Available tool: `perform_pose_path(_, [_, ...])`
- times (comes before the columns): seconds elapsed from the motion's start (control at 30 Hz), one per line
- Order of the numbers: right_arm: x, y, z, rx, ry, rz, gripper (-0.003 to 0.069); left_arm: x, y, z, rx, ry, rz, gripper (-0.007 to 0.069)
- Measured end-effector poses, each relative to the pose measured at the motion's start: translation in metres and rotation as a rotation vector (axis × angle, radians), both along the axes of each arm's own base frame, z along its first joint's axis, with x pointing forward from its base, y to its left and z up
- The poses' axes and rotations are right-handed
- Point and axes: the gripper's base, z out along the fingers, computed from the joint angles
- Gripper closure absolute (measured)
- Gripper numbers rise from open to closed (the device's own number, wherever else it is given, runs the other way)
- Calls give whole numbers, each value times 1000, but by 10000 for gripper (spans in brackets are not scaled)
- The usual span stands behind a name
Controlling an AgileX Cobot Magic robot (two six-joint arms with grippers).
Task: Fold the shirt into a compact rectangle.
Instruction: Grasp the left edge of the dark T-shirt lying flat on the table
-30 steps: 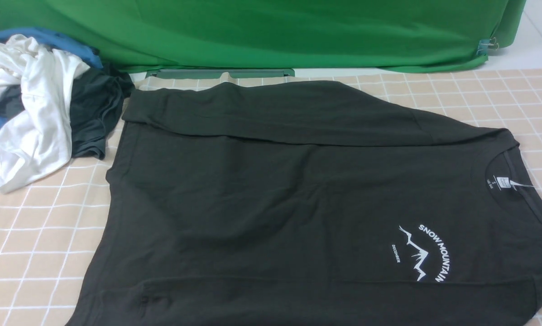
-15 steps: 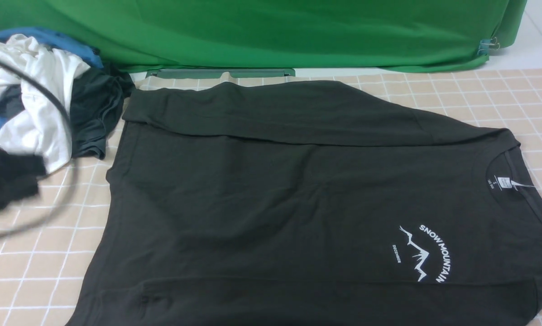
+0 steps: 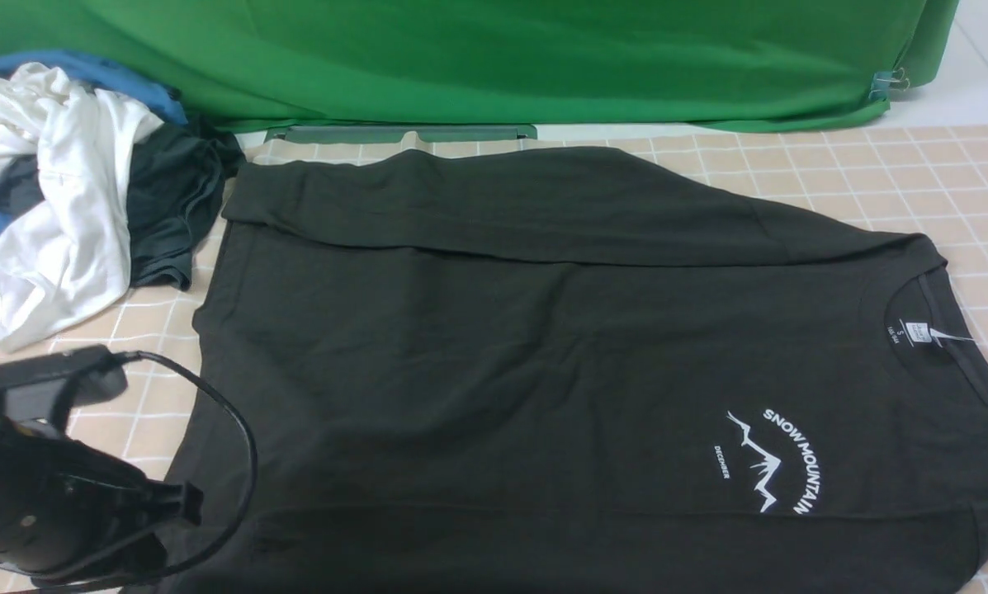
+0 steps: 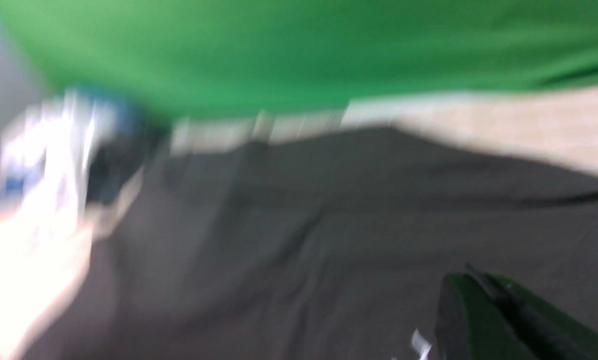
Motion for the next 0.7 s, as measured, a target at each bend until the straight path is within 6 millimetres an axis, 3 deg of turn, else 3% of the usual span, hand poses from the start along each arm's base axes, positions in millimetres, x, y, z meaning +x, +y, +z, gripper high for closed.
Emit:
perform_pose_path(0.17, [23,36,-1,-121,94,194,621,5,-15,-16,10,69,-118,609])
perform_pose_path(0.27, [31,61,-14,-170,155,298,621,6,-34,-14,67,56,-213,606])
perform_pose_path(0.4, [34,82,-27,-213,210,376,621,9,-45,-11,173,15,-223,605])
perform_pose_path(0.53, [36,91,-35,-238,239,407,621,13,-46,-10,209,-29,-215,580])
perform_pose_path(0.67, [36,93,-36,-239,240,412,621,18,-46,-10,217,-84,-224,496])
perform_pose_path(0.7, [36,93,-36,-237,237,413,621,19,-46,-10,214,-97,-223,447])
